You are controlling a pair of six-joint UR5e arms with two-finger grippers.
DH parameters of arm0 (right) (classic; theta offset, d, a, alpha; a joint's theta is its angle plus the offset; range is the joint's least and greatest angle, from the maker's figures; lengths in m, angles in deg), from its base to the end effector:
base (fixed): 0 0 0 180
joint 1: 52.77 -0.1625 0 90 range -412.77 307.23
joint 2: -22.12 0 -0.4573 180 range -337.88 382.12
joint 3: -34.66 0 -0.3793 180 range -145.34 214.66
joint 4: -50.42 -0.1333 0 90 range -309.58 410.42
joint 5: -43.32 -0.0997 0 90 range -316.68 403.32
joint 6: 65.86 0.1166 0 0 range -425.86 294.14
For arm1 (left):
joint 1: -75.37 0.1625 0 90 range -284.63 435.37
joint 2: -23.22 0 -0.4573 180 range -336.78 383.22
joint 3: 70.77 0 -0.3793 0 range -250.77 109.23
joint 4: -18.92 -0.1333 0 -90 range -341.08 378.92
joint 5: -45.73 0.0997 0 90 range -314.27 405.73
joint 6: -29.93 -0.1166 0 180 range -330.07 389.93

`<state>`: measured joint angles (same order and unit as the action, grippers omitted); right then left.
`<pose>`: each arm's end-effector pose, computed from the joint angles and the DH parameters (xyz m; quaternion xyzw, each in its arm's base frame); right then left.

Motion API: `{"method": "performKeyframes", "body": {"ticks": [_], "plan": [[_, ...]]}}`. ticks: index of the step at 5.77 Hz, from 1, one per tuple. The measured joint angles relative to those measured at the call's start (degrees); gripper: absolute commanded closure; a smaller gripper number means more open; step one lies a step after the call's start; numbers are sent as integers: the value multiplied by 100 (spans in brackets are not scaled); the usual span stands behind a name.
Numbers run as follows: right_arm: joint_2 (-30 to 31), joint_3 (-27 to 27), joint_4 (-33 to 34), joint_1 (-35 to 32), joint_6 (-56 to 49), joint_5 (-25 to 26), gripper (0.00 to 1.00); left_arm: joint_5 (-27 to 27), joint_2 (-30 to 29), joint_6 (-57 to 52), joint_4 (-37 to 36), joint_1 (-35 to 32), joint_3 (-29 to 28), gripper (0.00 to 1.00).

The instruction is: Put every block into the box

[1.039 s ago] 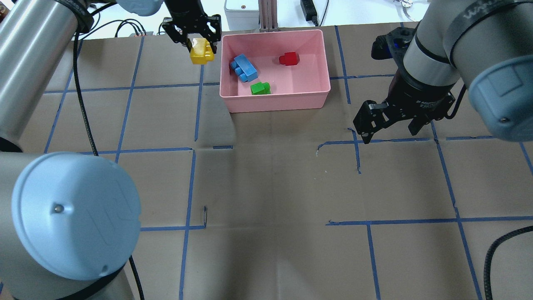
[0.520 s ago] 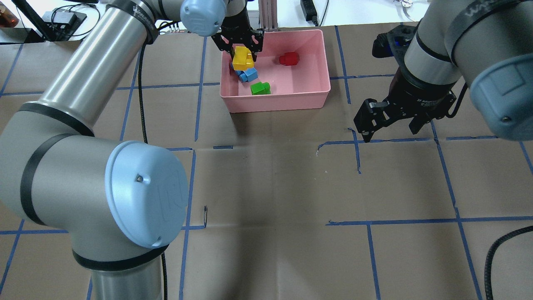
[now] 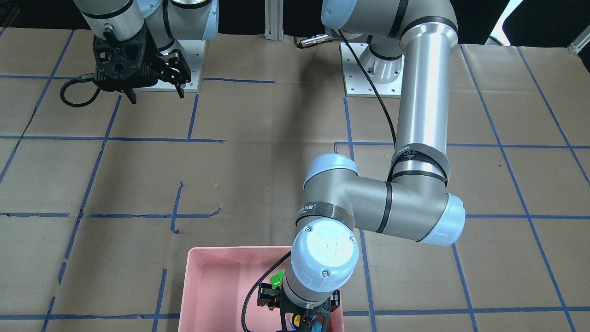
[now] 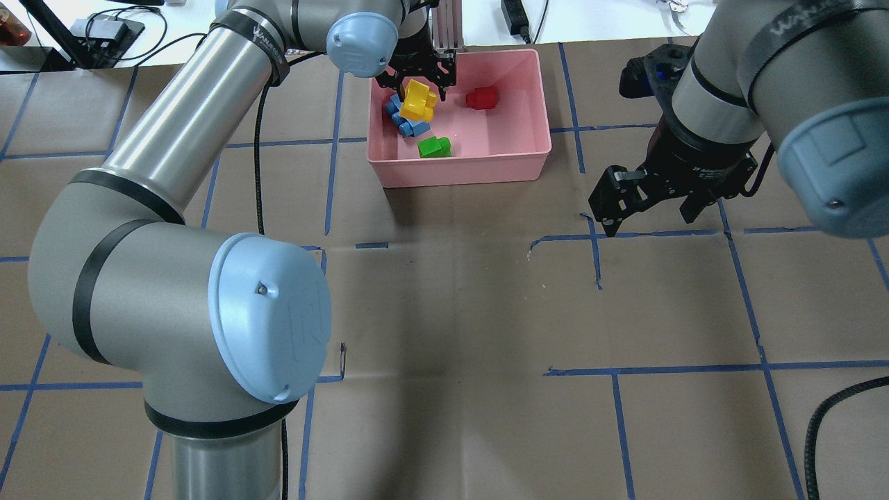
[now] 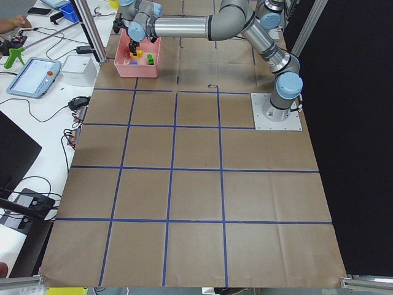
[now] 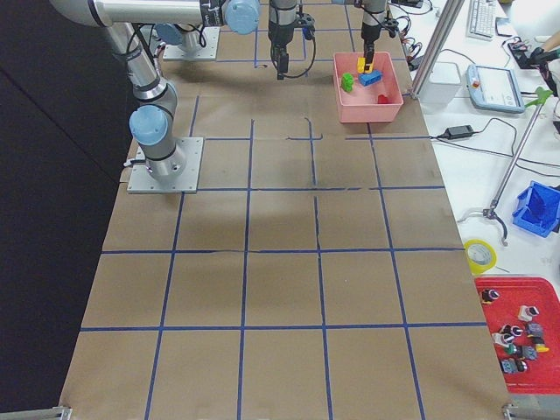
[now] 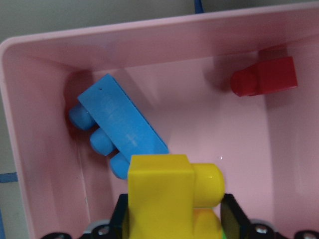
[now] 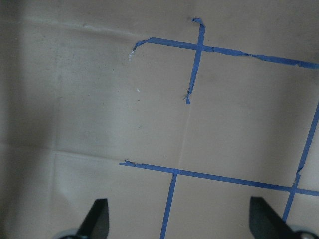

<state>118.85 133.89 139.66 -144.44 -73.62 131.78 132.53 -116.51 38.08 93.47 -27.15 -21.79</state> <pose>0.1486 -0.4141 0.4781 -0.0818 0.9962 0.0277 0.0149 -0.3178 -0.7863 0.2967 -0.0397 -0.9971 0.0528 0.0380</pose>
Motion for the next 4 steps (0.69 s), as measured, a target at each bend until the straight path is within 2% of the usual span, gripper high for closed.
{"method": "performKeyframes", "body": {"ticks": [2, 4], "plan": [[-24, 7, 0, 0, -1, -4, 0, 36, 490, 14, 134, 28, 88, 0], [-79, 1, 5, 0, -1, -3, 0, 103, 1319, -196, 1061, 320, 439, 0]]}}
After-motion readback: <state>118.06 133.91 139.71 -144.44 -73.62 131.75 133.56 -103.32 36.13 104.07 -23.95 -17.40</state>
